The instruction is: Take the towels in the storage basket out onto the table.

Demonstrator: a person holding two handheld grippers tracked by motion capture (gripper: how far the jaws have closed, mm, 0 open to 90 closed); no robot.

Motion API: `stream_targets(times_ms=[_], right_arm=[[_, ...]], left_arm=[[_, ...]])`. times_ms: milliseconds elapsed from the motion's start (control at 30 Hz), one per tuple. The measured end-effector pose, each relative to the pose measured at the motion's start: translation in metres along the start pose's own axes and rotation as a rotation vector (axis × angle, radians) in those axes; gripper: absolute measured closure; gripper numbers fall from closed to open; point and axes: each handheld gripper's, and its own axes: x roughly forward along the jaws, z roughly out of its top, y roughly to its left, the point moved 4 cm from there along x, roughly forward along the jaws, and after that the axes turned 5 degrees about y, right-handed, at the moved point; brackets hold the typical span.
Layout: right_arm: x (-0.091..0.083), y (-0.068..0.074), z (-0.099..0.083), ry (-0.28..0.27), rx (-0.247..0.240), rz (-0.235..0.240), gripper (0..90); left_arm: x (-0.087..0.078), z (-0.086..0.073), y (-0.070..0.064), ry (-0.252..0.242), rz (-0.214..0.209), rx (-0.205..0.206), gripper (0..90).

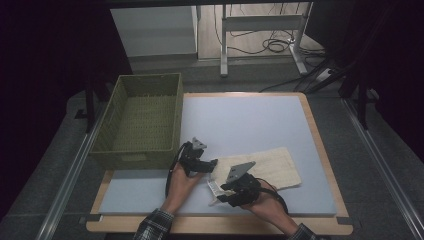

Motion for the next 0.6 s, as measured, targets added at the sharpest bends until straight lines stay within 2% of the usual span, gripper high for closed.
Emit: stream_targets(times_ms=[133, 233, 267, 300, 333, 367, 433, 533, 567, 600], right_arm=[[0.017, 0.007, 0.008, 0.037, -0.023, -0.018, 50.1], [0.028, 0.008, 0.009, 0.065, -0.045, -0.054, 50.5], [0.029, 0.009, 0.009, 0.062, -0.055, -0.085, 58.7], [0.028, 0.009, 0.009, 0.066, -0.067, -0.107, 62.0], [0.028, 0.008, 0.008, 0.064, -0.05, -0.12, 72.3], [0.028, 0.008, 0.008, 0.064, -0.05, -0.12, 72.3], [0.026, 0.008, 0.006, 0.062, -0.047, -0.141, 82.0], [0.025, 0.007, 0.005, 0.061, -0.036, -0.137, 83.2], [0.025, 0.006, 0.005, 0.055, -0.024, -0.128, 83.5], [0.025, 0.005, 0.004, 0.047, -0.017, -0.12, 83.6]], left_arm=[[0.0, 0.0, 0.0, -0.001, 0.0, -0.001, 18.8], [0.0, 0.0, 0.0, 0.001, 0.0, -0.001, 18.8], [0.0, 0.0, 0.0, 0.0, 0.0, -0.001, 18.8], [0.0, 0.0, 0.0, 0.0, 0.0, -0.001, 18.8], [0.0, 0.0, 0.0, 0.0, 0.001, -0.001, 18.8], [0.0, 0.0, 0.0, 0.0, 0.001, -0.001, 18.9], [0.0, 0.0, 0.0, -0.001, 0.002, 0.001, 19.0], [0.0, 0.0, 0.0, -0.002, -0.001, 0.0, 20.3], [0.0, 0.001, -0.001, -0.007, -0.005, 0.001, 25.9], [-0.001, 0.001, 0.0, -0.009, -0.011, 0.003, 25.9]])
